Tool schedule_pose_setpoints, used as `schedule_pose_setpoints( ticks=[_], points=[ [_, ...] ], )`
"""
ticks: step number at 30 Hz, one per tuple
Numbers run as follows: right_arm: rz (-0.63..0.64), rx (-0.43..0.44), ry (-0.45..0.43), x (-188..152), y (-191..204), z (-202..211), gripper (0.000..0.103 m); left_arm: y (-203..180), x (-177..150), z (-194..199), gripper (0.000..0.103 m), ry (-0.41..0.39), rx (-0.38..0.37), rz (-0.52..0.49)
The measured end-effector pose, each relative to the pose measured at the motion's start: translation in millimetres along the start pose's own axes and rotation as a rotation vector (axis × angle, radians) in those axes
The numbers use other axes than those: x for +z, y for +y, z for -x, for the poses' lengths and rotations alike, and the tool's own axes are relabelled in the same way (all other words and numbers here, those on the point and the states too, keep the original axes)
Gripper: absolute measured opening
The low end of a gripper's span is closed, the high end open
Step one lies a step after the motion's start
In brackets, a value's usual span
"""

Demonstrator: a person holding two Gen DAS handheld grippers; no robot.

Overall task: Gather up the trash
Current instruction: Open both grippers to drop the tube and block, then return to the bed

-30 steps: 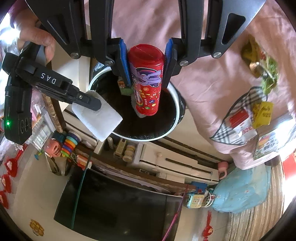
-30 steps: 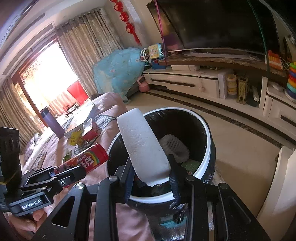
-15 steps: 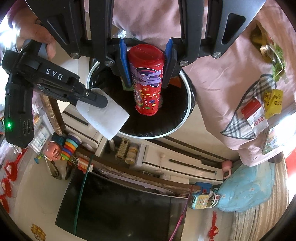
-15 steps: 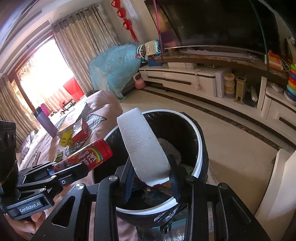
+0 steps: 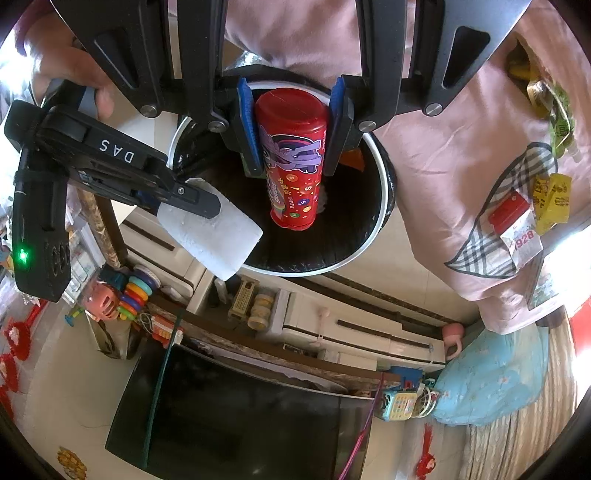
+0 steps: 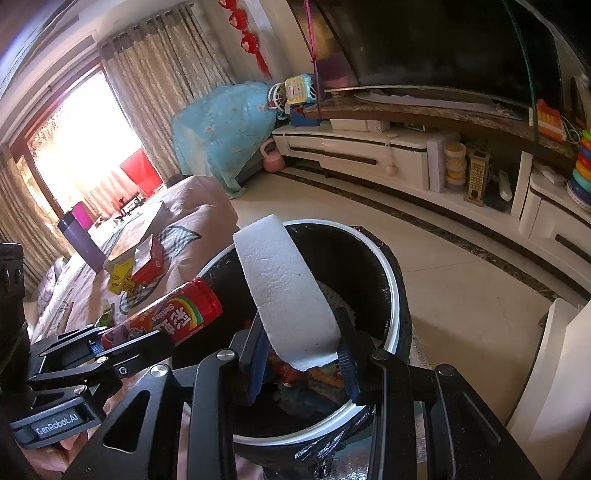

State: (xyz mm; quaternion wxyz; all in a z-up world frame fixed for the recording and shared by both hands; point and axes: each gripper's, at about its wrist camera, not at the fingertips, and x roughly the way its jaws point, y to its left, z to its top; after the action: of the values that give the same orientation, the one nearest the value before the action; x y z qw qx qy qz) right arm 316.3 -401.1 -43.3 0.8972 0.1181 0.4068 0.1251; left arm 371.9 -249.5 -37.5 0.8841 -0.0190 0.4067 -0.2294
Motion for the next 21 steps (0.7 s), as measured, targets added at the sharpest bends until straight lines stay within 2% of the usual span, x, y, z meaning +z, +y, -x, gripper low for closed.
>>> schedule_pose_setpoints(
  ticks=[2, 3, 5, 7, 11, 14, 19, 21],
  points=[
    [-0.011, 0.003, 0.004, 0.7, -2.7, -1.4, 0.039, 0.1, 0.9, -0.5, 0.033, 0.007, 0.004, 0.009],
    [-0.024, 0.009, 0.006, 0.8, -4.6, -1.7, 0.04, 0.3, 1.5, 0.5, 0.041, 0.006, 0.006, 0.013],
    [-0.041, 0.02, 0.007, 1.4, -7.9, -1.3, 0.045, 0.9, 0.6, 4.9, 0.05, -0.009, 0.018, 0.018],
    [-0.046, 0.024, -0.002, 1.5, -8.6, 1.6, 0.053, 2.6, -1.3, 8.4, 0.052, -0.016, 0.024, 0.018],
    [-0.048, 0.03, -0.026, -0.3, -4.4, 9.8, 0.061, 8.5, -9.5, 18.9, 0.059, -0.023, 0.034, 0.031],
    [-0.05, 0.044, -0.048, -1.5, 1.6, 16.9, 0.071, 16.4, -19.0, 29.6, 0.064, -0.029, 0.044, 0.046],
    [-0.038, 0.084, -0.075, -7.6, 23.0, 27.8, 0.09, 33.1, -43.9, 54.5, 0.067, -0.043, 0.079, 0.084],
    [-0.032, 0.101, -0.08, -11.2, 32.7, 29.9, 0.092, 41.0, -51.9, 63.0, 0.067, -0.046, 0.099, 0.101]
  ],
)
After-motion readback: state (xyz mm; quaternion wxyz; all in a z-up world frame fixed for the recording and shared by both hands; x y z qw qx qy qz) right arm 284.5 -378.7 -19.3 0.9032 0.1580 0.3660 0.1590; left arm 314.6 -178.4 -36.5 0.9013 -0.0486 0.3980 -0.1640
